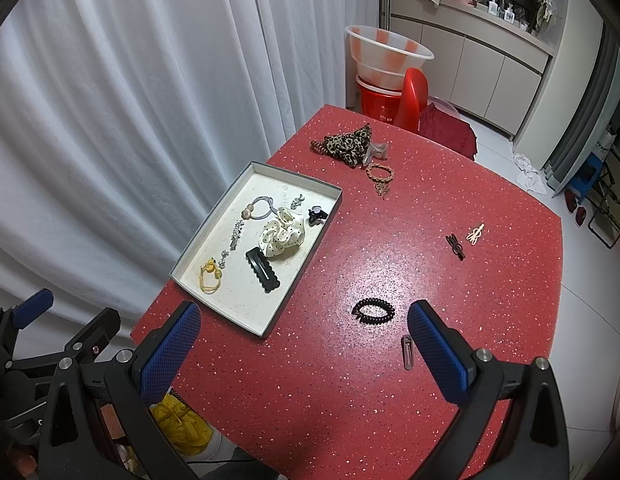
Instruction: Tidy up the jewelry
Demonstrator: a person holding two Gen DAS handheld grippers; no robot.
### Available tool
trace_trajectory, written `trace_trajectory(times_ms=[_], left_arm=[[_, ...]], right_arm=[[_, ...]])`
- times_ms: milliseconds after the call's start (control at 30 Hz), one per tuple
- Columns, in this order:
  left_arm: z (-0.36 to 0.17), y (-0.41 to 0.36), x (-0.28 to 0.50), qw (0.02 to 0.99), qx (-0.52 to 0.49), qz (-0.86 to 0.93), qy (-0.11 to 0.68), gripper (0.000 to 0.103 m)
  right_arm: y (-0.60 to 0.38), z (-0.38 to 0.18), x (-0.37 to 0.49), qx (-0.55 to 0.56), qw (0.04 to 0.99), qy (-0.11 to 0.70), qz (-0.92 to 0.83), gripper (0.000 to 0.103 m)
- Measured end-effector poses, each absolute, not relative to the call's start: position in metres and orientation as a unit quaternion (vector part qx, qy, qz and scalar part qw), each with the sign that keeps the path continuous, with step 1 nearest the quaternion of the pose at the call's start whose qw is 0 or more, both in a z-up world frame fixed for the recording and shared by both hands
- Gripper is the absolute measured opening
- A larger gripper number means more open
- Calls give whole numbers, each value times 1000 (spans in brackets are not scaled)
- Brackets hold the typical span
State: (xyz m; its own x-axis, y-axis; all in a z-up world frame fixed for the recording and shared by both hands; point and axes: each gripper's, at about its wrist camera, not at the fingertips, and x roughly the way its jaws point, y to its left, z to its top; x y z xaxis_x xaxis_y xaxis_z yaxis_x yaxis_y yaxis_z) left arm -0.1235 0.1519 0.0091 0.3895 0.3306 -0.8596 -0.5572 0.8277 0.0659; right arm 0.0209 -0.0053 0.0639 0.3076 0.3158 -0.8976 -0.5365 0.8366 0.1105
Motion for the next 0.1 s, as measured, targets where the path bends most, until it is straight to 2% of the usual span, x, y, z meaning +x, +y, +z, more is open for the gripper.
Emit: trace_trajectory(times_ms=[100], left_arm=[[10,151,-122,825,-117,268,484,103]], right_arm=[[-5,64,21,-105,801,525,266,103]])
